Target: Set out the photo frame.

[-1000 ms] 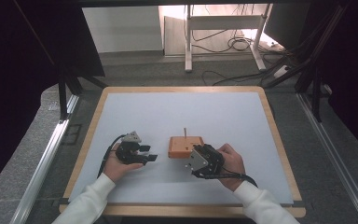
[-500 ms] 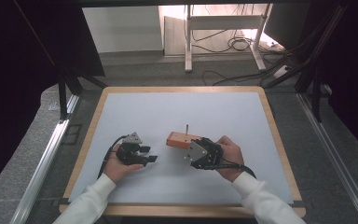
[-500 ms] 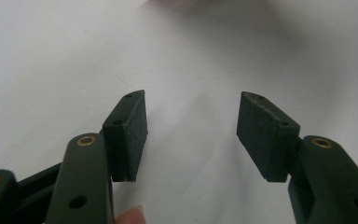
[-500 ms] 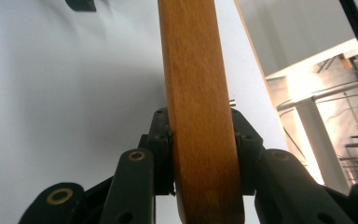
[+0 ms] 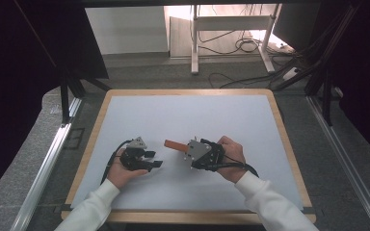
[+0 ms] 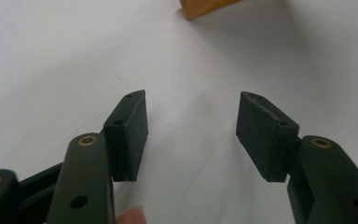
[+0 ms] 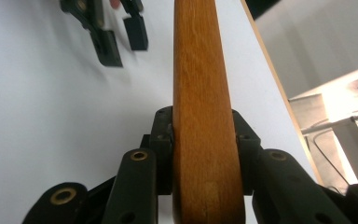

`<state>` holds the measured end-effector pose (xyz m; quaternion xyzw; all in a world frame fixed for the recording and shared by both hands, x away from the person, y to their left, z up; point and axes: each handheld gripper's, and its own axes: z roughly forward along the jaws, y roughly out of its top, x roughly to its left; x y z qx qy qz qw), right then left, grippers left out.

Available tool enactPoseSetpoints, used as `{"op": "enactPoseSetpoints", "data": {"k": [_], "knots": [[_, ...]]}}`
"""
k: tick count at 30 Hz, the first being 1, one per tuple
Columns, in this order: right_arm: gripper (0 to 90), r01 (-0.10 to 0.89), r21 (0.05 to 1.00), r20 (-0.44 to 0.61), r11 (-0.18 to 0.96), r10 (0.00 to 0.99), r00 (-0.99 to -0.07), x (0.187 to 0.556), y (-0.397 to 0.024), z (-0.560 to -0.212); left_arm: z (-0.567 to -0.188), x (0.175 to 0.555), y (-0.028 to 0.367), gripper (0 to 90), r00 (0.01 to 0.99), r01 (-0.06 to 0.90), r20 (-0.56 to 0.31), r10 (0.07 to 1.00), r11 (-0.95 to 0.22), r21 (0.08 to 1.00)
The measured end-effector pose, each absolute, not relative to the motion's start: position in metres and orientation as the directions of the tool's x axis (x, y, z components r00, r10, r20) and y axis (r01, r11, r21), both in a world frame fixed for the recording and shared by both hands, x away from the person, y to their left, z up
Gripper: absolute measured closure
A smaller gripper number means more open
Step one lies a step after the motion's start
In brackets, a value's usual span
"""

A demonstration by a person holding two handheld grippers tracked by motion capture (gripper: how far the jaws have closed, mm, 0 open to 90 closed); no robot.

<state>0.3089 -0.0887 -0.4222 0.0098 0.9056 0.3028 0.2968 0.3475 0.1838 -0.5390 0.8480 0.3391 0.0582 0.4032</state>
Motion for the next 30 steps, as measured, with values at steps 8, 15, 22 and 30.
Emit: {"op": "enactPoseSetpoints", "data": {"k": [8, 15, 22, 30], "knots": [[70.2, -0.170, 0.601, -0.491, 0.781, 0.193, -0.849, 0.303, -0.086, -0.416, -0.539, 0.348, 0.184, 43.5, 0.761, 0.528, -0.173, 0.626, -0.442, 0.725], [70.2, -0.189, 0.647, -0.451, 0.739, 0.171, -0.876, 0.294, -0.083, -0.412, -0.539, 0.348, 0.185, 43.6, 0.761, 0.527, -0.169, 0.626, -0.447, 0.723], [70.0, -0.167, 0.687, -0.409, 0.707, 0.187, -0.893, 0.295, -0.092, -0.414, -0.539, 0.348, 0.185, 43.6, 0.762, 0.525, -0.164, 0.626, -0.449, 0.723], [68.7, -0.087, 0.705, -0.367, 0.704, 0.258, -0.894, 0.316, -0.115, -0.413, -0.541, 0.348, 0.182, 43.4, 0.765, 0.525, -0.165, 0.623, -0.454, 0.720]]}}
